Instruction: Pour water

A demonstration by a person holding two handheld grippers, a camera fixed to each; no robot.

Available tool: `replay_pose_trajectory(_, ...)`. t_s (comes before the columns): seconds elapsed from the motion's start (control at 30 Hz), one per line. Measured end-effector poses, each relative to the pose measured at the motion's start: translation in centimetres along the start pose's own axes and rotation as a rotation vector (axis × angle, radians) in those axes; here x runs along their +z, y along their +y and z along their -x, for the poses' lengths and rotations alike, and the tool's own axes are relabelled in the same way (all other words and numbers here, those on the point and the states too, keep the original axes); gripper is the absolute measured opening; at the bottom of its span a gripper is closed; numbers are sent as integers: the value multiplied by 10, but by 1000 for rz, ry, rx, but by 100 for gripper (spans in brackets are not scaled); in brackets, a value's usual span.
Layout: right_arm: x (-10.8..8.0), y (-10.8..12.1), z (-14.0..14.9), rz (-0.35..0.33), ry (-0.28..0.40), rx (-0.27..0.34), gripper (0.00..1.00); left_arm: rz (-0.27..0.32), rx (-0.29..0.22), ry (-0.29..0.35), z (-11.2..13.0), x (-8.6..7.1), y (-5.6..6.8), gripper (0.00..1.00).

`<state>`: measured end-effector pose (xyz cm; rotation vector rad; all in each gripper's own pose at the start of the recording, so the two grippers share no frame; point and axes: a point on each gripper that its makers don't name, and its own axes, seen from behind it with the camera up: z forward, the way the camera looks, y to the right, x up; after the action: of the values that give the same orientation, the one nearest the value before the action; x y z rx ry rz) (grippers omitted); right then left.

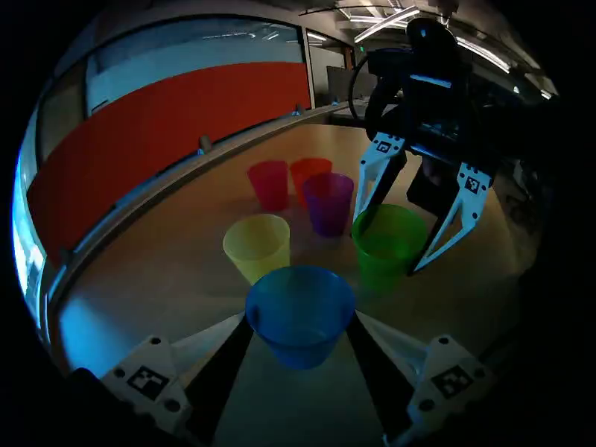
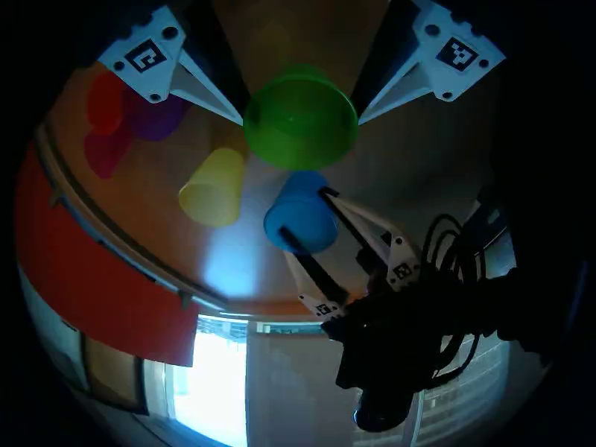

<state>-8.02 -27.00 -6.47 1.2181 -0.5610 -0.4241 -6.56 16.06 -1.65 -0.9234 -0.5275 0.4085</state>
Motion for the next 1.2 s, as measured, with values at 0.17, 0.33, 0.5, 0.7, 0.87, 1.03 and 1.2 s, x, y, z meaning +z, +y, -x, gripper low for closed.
replay_pose_trajectory(0.17, 2, 1, 3, 4, -10, 0, 90, 6, -13, -1, 2, 3, -1, 86)
replay_pose_trajectory(0.33, 4, 1, 6, 5, -13, 3, 90, 2, -16, -3, 4, 6, -4, 85)
replay_pose_trajectory(0.5, 6, 1, 8, 3, -20, 2, 90, 2, -6, -13, 9, 10, -2, 86)
replay_pose_trajectory(0.7, 7, 1, 9, 5, -20, 4, 90, 1, 7, -16, 10, 13, -1, 86)
replay_pose_trajectory(0.87, 6, 1, 11, 9, -24, 5, 90, 2, -5, -19, 12, 13, -2, 86)
replay_pose_trajectory(1.03, 5, 1, 13, 11, -27, 7, 90, -1, -10, -26, 18, 11, -3, 86)
replay_pose_trajectory(1.2, 4, 1, 13, 12, -27, 13, 90, -3, -9, -36, 23, 10, -2, 86)
